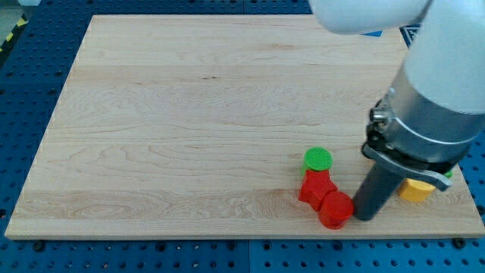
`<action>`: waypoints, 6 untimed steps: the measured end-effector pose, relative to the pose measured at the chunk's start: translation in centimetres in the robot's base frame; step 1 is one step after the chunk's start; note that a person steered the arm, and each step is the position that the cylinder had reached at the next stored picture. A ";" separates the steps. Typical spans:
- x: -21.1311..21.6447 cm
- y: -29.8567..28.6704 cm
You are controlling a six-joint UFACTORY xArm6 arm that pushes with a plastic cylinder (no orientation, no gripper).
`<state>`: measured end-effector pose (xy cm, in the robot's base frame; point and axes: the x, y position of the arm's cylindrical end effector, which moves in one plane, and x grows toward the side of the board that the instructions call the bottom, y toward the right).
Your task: Push the red circle slightly left
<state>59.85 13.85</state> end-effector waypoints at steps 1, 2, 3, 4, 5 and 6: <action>-1.1 -1.5; -1.1 -1.1; -1.1 -0.3; -1.1 0.8; 0.2 1.8; 2.0 0.7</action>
